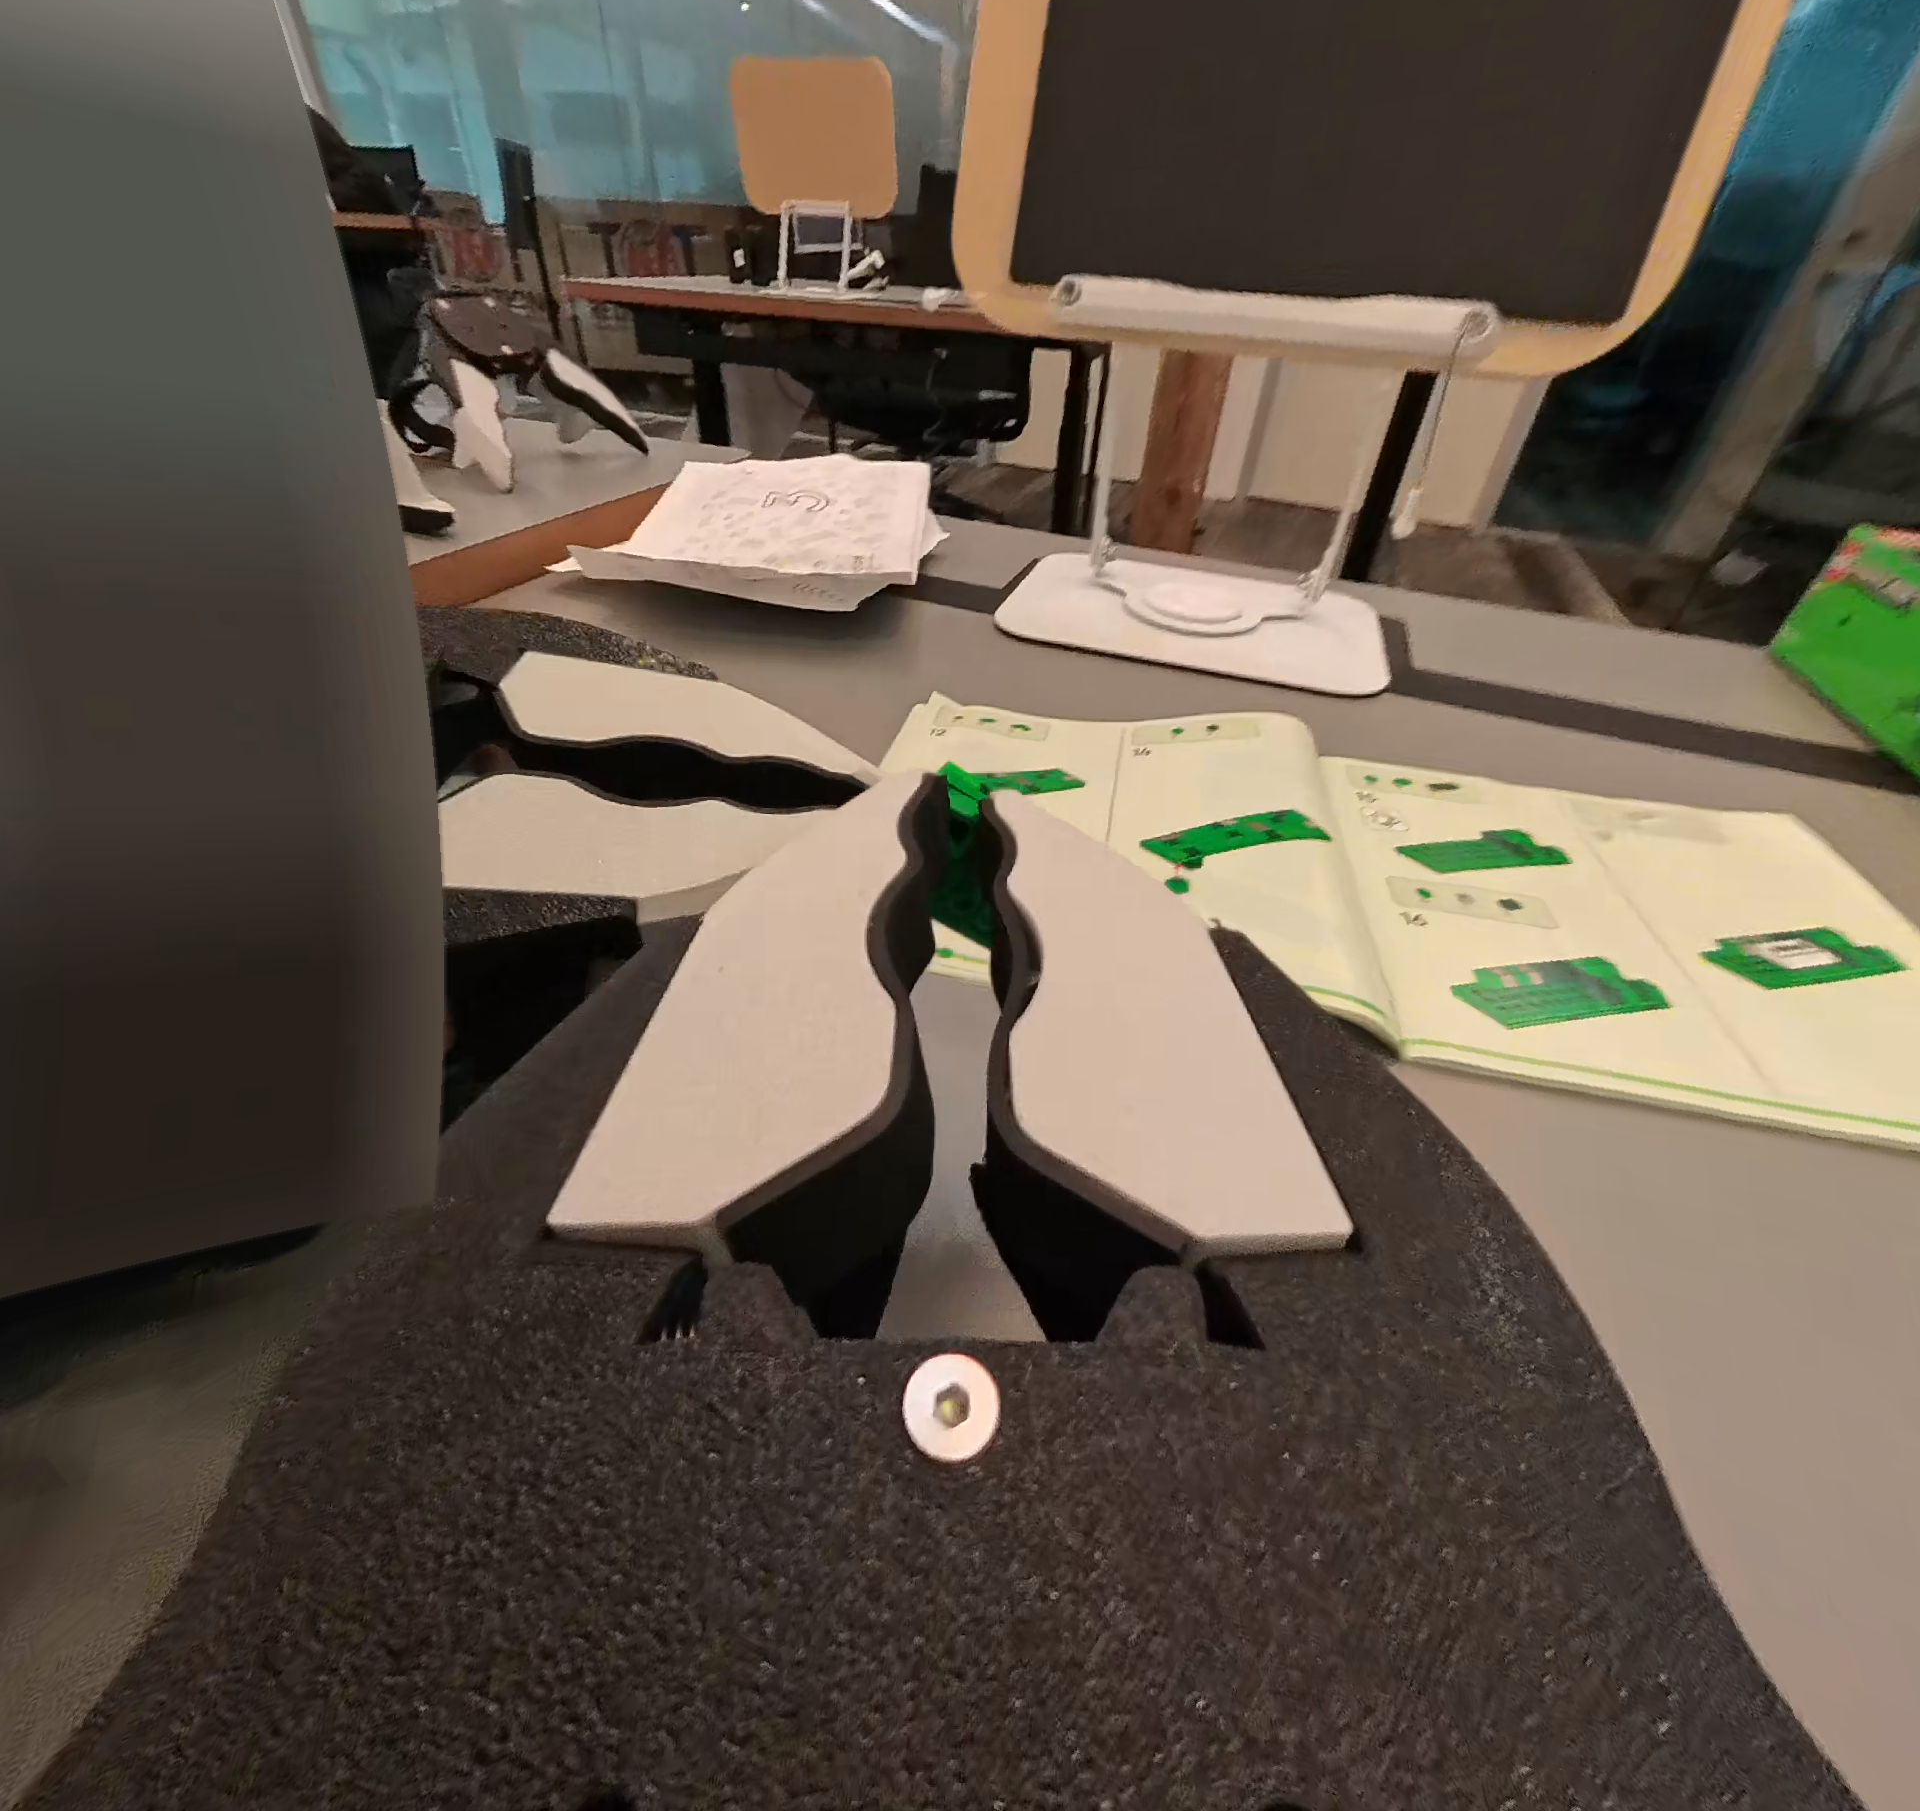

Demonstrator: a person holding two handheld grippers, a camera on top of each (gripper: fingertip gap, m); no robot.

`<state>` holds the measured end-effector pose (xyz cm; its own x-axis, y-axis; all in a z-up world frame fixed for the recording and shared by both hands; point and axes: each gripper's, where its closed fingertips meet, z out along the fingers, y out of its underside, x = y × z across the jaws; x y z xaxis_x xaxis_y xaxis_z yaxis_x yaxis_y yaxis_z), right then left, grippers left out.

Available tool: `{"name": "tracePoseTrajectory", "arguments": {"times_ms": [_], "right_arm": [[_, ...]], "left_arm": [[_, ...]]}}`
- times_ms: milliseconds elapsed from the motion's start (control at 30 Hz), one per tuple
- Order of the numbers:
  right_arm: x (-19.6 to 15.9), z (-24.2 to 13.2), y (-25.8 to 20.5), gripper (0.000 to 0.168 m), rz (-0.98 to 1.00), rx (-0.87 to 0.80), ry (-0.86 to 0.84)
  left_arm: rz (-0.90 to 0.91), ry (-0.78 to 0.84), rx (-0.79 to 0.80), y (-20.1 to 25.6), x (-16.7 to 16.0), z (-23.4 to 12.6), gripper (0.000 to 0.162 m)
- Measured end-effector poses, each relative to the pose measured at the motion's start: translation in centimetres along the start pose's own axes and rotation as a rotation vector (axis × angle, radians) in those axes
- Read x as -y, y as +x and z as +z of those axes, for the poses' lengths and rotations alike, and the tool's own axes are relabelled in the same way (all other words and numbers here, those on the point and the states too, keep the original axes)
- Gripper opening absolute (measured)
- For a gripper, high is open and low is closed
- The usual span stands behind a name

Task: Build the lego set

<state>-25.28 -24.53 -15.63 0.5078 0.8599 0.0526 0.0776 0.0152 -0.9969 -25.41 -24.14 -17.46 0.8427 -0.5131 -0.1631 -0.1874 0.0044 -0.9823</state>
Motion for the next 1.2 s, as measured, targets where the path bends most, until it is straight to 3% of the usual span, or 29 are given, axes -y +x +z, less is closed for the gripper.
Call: {"name": "tracePoseTrajectory", "arguments": {"times_ms": [100, 200, 533, 700, 767, 867, 933, 1000, 1133, 1200], "right_arm": [[0.1, 0.1, 0.1, 0.004, -0.062, -0.036, 0.026], [0.2, 0.2, 0.7, 0.000, -0.130, -0.084, 0.029], [-0.5, 0.3, 1.8, 0.000, 0.013, -0.052, 0.048], [1.1, -1.1, 3.7, 0.000, 0.240, 0.044, 0.233], [1.6, -2.0, 5.6, 0.000, 0.306, 0.011, 0.285], [3.0, -3.8, 7.9, 0.000, 0.259, -0.043, 0.319], [2.8, -4.4, 9.4, 0.000, 0.176, -0.093, 0.237], [1.3, -4.6, 9.9, 0.011, 0.153, -0.071, 0.069], [-6.2, -6.1, 6.6, 0.019, 0.257, 0.059, -0.425], [-9.2, -7.7, 4.6, 0.019, 0.236, 0.071, -0.577]], "left_arm": [[-0.087, 0.025, -0.079, 1.1, 0.3, 0.1, 0.006], [-0.054, 0.022, -0.095, 2.7, 0.5, 0.4, 0.006], [-0.031, -0.039, 0.007, 0.3, -0.6, 0.3, 0.005], [-0.053, -0.015, 0.094, -2.4, -0.6, -0.6, 0.006], [-0.070, -0.002, 0.111, -3.1, -0.6, -0.9, 0.006], [-0.065, 0.028, 0.155, -4.2, -0.3, -1.5, 0.006], [-0.047, 0.064, 0.195, -5.2, 0.2, -2.1, 0.006], [-0.037, 0.109, 0.217, -6.0, 0.8, -2.7, 0.006], [-0.040, 0.126, 0.223, -6.3, 1.0, -3.0, 0.006], [-0.023, 0.120, 0.209, -5.7, 1.0, -2.7, 0.006]]}}
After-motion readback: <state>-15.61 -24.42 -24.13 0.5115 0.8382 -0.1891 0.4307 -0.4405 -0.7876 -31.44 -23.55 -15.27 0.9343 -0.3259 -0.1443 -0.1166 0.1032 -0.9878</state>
